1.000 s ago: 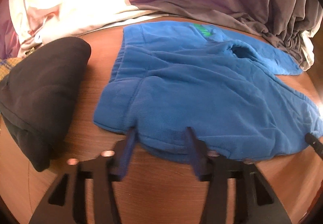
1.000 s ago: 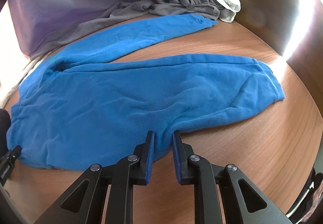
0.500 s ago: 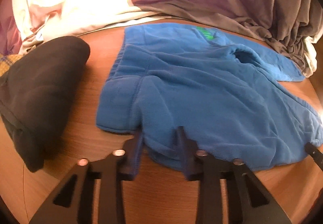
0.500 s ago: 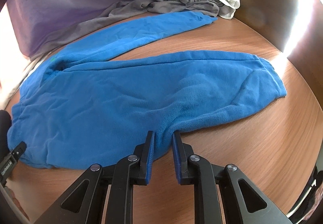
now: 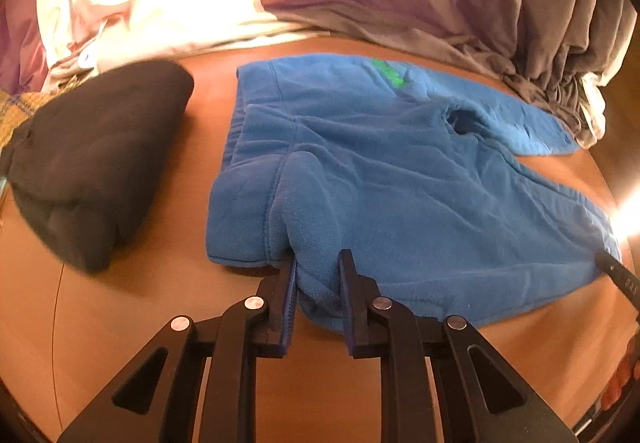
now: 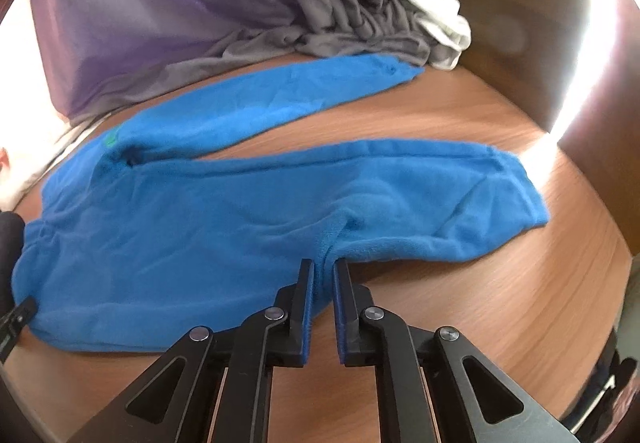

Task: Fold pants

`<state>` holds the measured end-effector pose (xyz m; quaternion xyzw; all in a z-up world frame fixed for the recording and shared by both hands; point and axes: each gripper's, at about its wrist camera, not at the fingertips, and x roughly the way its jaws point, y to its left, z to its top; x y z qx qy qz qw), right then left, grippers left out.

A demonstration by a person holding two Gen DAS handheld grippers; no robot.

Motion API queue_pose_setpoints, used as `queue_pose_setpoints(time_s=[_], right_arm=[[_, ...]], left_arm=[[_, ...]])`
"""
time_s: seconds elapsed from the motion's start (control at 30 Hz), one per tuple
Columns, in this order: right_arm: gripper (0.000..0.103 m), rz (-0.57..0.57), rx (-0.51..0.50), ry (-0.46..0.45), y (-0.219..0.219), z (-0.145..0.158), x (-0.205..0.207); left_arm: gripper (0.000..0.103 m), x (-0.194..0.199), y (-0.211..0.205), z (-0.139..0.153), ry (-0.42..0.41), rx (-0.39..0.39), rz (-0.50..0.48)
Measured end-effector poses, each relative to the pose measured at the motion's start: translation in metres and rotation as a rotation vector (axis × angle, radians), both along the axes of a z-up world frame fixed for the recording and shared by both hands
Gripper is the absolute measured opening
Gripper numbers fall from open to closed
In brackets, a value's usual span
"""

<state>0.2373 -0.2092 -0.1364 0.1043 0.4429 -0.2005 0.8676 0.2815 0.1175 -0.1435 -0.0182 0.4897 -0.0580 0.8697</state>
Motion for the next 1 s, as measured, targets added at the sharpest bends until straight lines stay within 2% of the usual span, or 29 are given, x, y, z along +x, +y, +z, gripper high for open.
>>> queue_pose_setpoints(time_s=[0.17, 0.3, 0.43, 0.53, 0.7, 1.0], right_arm=[[0.009, 0.011, 0.027, 0.033, -0.01, 0.004, -0.013], [0.009, 0.05, 0.013, 0.048, -0.013, 0.005, -0.024], [0.009, 0.079, 0.044, 0.076, -0.02, -0.004, -0.026], [0.009, 0.123, 0.026, 0.048, -0.021, 0.005, -0.029], [0.009, 0.166, 0.031, -0.031, -0.03, 0.039, -0.033], [0.009, 0.237, 0.054, -0.167, -0.046, 0.101, -0.027]], left_arm=[[0.02, -0.025, -0.007, 0.0, 0.028, 0.025, 0.011], [0.02, -0.037, -0.014, -0.013, 0.079, 0.047, 0.034], [0.02, -0.047, -0.019, -0.008, 0.053, 0.069, 0.059], [0.02, -0.056, -0.024, 0.005, 0.024, 0.075, 0.074], [0.02, -0.069, -0.036, 0.036, -0.015, 0.102, 0.084], [0.02, -0.065, -0.047, 0.094, -0.101, 0.144, 0.095]])
